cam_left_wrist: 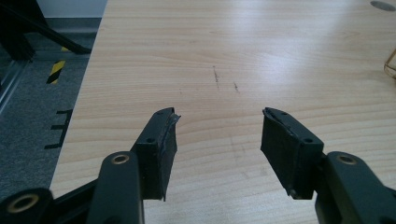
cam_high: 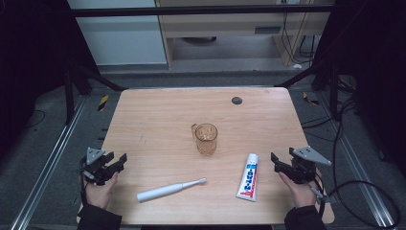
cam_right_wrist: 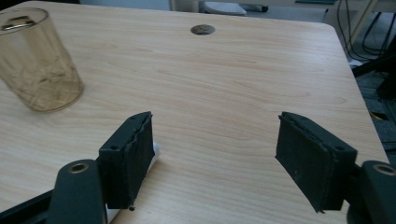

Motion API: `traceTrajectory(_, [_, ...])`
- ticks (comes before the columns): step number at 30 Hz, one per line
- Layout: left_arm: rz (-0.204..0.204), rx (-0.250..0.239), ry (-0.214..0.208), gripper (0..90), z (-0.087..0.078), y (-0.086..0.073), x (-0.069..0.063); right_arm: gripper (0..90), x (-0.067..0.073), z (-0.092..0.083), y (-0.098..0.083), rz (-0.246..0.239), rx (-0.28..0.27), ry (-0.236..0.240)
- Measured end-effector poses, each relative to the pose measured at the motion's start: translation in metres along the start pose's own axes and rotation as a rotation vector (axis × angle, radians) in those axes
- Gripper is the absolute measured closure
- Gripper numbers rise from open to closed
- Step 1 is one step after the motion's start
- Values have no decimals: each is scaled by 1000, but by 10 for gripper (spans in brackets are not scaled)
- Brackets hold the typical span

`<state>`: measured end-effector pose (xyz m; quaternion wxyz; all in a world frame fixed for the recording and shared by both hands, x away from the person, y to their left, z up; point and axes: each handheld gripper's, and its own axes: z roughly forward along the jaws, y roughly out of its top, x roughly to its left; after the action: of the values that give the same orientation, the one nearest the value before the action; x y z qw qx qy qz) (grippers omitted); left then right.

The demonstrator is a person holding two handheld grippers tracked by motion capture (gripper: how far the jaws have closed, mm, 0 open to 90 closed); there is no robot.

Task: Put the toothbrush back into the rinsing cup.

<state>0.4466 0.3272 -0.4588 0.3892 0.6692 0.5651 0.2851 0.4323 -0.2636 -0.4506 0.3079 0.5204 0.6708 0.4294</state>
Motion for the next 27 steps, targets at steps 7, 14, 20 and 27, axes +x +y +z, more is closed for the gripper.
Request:
traceTrajectory(7, [-1, 22, -18, 499, -1, -1, -1, 368, 10, -7, -1, -18, 33, 60])
traceTrajectory(14, [32, 36, -25, 549, -3, -1, -7, 440, 26, -7, 1, -56, 64, 105])
traceTrajectory(20, [49, 58, -39, 617, -1, -2, -11, 518, 41, -7, 3, -79, 85, 173])
traceTrajectory(27, [59, 67, -46, 674, -1, -2, -12, 601, 59, -5, 3, -108, 105, 231])
